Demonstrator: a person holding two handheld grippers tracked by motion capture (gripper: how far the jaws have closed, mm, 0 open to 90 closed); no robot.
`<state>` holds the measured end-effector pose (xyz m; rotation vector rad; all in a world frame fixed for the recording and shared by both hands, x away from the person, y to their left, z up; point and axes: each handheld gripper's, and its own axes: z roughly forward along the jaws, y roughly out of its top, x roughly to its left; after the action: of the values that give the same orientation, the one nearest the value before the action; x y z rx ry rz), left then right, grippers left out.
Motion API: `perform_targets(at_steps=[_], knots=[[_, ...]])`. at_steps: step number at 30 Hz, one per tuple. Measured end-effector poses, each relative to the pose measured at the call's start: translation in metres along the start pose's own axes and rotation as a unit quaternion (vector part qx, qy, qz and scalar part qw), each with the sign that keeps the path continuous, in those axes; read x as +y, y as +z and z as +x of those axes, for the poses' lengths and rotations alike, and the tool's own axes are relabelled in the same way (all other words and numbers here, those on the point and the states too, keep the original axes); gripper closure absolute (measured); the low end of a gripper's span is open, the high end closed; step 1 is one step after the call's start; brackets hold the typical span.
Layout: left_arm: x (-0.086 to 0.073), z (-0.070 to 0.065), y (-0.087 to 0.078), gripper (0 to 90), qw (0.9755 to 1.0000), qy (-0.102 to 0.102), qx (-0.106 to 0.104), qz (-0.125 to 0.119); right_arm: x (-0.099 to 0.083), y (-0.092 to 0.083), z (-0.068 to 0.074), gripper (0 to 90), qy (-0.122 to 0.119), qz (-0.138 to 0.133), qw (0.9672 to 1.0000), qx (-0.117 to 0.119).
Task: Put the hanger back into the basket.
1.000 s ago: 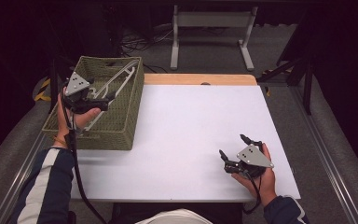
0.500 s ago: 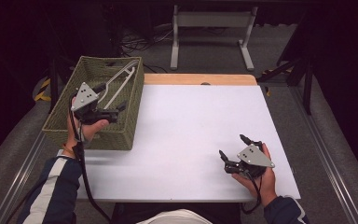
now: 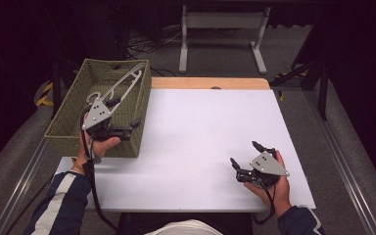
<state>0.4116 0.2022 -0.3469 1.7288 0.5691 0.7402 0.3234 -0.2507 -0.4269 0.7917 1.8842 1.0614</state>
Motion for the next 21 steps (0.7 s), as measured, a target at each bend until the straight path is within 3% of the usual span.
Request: perform_targets(at_steps=[12,14,18,21], knots=[[0.0,-0.035,-0.003,7.8,0.9985,0.024,-0.041,-0.025,0.0,-0.001,0.0,13.6,-0.002,-0.002,1.0,0.004],[0.0,-0.04,-0.004,8.0,0.9981,0.028,-0.049,-0.024,0.0,-0.001,0.0,13.6,0.0,-0.002,1.0,0.004],[-0.004,-0.049,-0.004,8.0,0.9982,0.031,-0.045,-0.024,0.0,-0.001,0.0,13.6,-0.002,-0.003,1.0,0.007],[-0.009,-0.056,-0.008,7.7,0.9977,0.034,-0.056,-0.019,0.001,-0.001,0.001,13.5,-0.002,-0.004,0.9999,0.01]])
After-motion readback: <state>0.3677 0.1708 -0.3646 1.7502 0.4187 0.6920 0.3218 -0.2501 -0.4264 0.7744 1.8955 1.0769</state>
